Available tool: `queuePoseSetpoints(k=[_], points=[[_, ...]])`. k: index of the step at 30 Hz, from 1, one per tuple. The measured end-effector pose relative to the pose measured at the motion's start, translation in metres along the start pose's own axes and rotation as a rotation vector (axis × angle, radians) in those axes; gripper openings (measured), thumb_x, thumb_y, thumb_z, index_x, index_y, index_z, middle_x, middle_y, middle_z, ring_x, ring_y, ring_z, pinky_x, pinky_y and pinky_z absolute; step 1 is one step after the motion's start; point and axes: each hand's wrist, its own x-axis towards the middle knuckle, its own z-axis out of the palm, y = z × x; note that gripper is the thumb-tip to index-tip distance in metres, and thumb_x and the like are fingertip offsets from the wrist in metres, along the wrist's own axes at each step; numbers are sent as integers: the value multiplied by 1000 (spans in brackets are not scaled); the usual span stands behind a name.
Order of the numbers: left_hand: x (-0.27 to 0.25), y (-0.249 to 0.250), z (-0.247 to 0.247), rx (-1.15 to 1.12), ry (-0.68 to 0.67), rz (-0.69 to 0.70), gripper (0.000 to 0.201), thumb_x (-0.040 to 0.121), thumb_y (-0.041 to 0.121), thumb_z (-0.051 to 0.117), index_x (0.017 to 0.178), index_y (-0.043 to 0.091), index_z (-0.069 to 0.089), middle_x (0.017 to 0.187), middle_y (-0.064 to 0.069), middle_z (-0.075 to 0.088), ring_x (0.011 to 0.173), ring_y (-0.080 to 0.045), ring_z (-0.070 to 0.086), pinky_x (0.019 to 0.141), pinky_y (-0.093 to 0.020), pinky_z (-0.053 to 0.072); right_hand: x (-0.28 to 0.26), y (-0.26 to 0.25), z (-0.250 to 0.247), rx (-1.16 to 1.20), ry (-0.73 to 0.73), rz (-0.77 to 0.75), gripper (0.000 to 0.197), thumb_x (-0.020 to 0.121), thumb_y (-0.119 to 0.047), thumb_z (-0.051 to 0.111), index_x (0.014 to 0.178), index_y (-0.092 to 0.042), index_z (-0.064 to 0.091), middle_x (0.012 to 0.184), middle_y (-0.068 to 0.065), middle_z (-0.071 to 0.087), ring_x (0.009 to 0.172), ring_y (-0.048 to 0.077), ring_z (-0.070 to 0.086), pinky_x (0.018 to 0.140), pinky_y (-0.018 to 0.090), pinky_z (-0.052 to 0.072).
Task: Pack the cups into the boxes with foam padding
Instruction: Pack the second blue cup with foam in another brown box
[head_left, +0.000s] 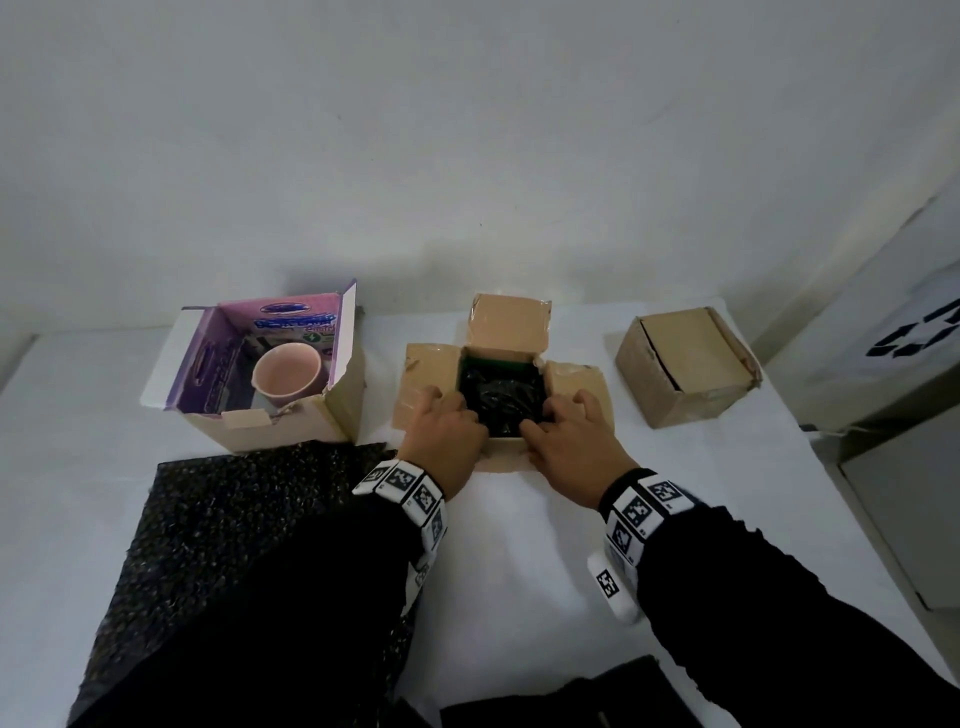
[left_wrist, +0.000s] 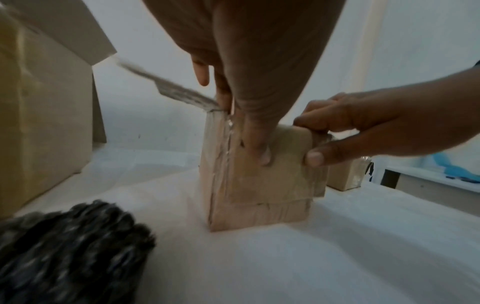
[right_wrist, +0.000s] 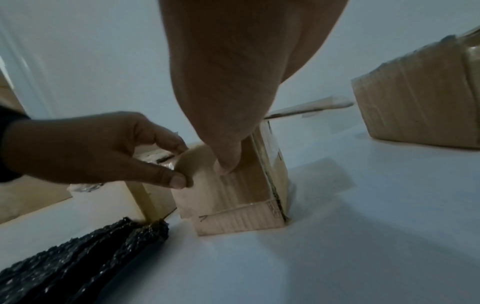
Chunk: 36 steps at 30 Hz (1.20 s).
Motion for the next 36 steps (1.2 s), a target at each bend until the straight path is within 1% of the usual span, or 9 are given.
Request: queuePoseSetpoints(k=[5, 9, 15, 21, 26, 29, 32, 34, 36], points=[[2, -1, -11, 48, -11, -35, 21, 90, 38, 56, 97, 23, 69, 101, 2, 58, 109, -25, 42, 98, -46, 22, 9, 5, -5, -48, 29, -79, 23, 75, -39, 64, 76, -19, 55, 72, 0, 61, 81, 26, 54, 72, 40, 31], [-9, -10, 1, 65, 34, -12, 21, 79, 45, 67, 77, 25, 63, 80, 7, 65, 100, -23, 53, 98, -47, 23, 8, 13, -13, -68, 18, -79, 32, 76, -52, 59, 79, -20, 59, 78, -4, 64, 94, 27, 54, 87, 46, 32], [1, -5, -13, 52, -65, -166, 40, 85, 60, 52, 101, 27, 69, 108, 10, 56, 122, -25, 32, 101, -54, 9, 8, 14, -12, -10, -83, 2, 41, 75, -56, 52, 95, -23, 65, 94, -6, 68, 123, 28, 45, 101, 56, 14], [10, -11, -17, 95, -143, -164, 36, 83, 61, 55, 100, 33, 69, 106, 12, 64, 130, -27, 30, 103, -64, -16, 15, 19, -18, -21, -111, 31, 48, 72, -62, 48, 91, -26, 73, 102, -3, 61, 115, 31, 47, 101, 56, 18], [12, -11, -17, -14, -141, -157, 37, 84, 60, 54, 108, 34, 65, 112, 12, 64, 134, -25, 28, 108, -61, -9, 15, 17, -16, -25, -141, 52, 49, 76, -60, 47, 102, -24, 67, 108, -5, 64, 130, 31, 37, 105, 56, 9], [4, -22, -14, -191, -75, -177, 46, 79, 70, 49, 110, 38, 61, 121, 13, 58, 137, -20, 26, 110, -57, -5, 10, 22, -14, 162, -77, 23, 48, 75, -64, 56, 106, -27, 62, 119, -6, 58, 130, 27, 35, 103, 49, 20], [-6, -29, -6, -358, 136, -308, 61, 75, 76, 45, 122, 37, 51, 133, 8, 51, 135, -19, 32, 111, -51, 14, -6, 28, -5, 562, 158, 243, 54, 80, -62, 61, 122, -29, 53, 140, -3, 41, 131, 22, 34, 100, 44, 36], [-12, -27, -1, -433, 235, -463, 73, 74, 73, 52, 132, 29, 44, 143, -3, 41, 131, -28, 37, 104, -50, 30, -13, 29, 3, 687, 255, 555, 63, 82, -56, 64, 132, -23, 43, 145, 4, 34, 133, 25, 34, 100, 41, 39], [-12, -27, -1, -533, 151, -639, 89, 73, 74, 55, 141, 23, 29, 147, -11, 34, 127, -35, 42, 99, -51, 36, -14, 26, 3, 967, 196, 944, 70, 81, -44, 72, 136, -17, 39, 140, 9, 44, 125, 27, 46, 100, 42, 44]])
